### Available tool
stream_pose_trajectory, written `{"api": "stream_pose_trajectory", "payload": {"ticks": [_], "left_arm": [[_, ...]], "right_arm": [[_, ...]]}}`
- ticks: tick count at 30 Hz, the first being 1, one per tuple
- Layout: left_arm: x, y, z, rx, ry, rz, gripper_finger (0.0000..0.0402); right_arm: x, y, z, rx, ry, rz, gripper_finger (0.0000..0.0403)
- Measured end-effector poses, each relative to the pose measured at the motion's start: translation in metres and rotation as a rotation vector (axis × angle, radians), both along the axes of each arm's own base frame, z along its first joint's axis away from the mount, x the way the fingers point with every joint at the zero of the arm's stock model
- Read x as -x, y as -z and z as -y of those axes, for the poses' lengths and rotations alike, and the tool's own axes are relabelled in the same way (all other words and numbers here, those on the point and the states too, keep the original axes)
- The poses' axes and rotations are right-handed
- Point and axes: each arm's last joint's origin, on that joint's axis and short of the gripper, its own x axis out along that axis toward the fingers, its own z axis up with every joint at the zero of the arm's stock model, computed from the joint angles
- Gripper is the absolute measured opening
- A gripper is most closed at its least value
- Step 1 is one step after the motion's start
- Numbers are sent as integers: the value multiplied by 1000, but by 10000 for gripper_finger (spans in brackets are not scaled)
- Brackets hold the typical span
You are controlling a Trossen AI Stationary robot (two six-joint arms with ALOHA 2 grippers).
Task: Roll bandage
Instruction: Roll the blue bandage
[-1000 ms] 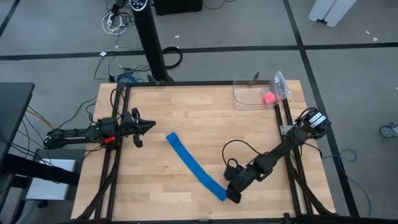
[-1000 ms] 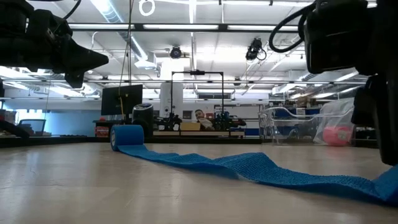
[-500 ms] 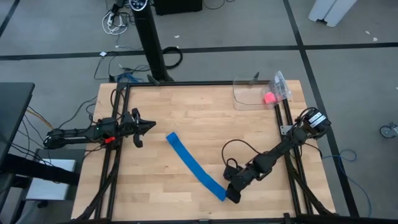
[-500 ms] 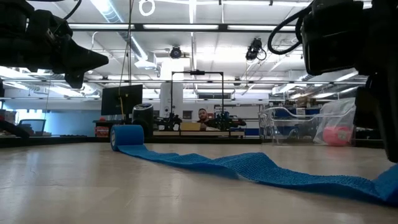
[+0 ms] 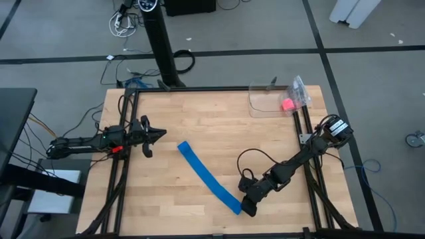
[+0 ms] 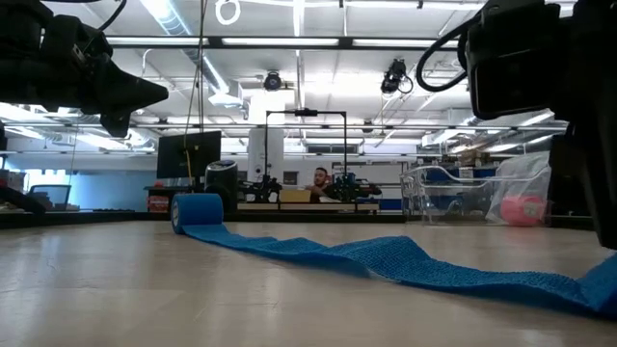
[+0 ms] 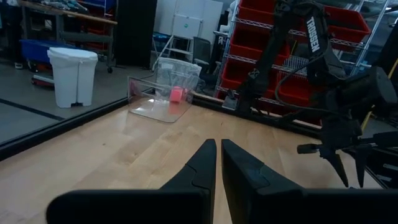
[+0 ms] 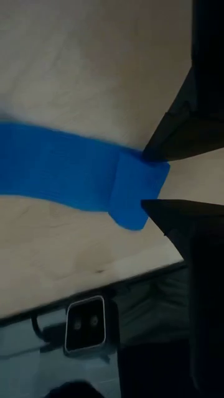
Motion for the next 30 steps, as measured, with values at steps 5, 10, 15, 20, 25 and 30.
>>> {"api": "stream_pose_trajectory", "payload": {"ticks": [5,10,15,20,25,30], "left_arm": [[0,0,0,0,0,0,33],[0,0,0,0,0,0,33],[0,0,0,0,0,-1,33],[0,0,0,0,0,-1,33],[0,0,0,0,0,-2,33],[0,0,0,1,0,-3,33]], "right_arm": [[1,1,0,1,3,-3,109],[1,2,1,0,11,-12,109],[1,2,1,-2,16,-16,109],[1,2,1,-6,19,-15,109],[1,1,1,-8,19,-12,99],[-2,10,-1,-5,17,-16,91]]}}
